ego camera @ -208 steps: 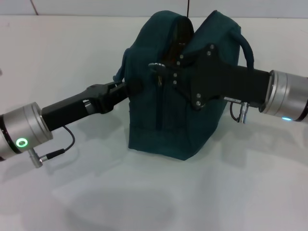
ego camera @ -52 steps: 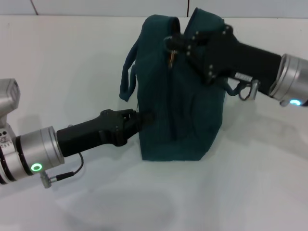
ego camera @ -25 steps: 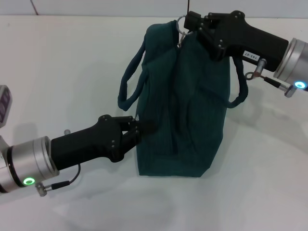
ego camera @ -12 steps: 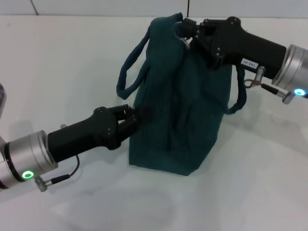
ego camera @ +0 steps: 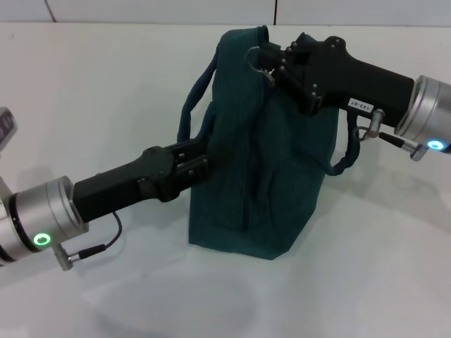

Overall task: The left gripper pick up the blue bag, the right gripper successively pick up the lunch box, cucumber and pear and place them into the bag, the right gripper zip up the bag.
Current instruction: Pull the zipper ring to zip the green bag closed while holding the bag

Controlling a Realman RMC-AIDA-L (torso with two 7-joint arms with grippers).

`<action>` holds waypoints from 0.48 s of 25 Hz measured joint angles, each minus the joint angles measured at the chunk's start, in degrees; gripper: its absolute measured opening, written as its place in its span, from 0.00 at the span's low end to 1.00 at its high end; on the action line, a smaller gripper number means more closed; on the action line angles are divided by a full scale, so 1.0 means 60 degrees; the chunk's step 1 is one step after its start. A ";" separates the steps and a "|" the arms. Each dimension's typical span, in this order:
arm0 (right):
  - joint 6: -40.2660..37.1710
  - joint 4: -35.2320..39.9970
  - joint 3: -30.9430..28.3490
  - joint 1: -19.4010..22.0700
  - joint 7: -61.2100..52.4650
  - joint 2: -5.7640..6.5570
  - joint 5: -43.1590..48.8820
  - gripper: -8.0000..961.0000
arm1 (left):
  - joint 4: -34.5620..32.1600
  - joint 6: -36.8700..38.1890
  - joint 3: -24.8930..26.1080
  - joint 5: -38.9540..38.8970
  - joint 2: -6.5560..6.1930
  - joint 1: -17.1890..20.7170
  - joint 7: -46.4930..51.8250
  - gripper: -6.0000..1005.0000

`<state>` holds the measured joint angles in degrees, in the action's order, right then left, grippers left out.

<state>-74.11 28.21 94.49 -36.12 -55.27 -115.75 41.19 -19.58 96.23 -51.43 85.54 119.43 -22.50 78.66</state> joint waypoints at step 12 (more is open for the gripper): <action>0.0003 -0.0014 -0.0002 0.0018 0.0042 0.0011 0.0021 0.02 | 0.0007 0.0061 0.0018 -0.0185 0.0001 -0.0167 0.0422 0.43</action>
<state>-74.09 28.12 94.48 -36.01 -55.02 -115.69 41.31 -19.54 96.60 -51.33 84.43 119.44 -23.50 81.19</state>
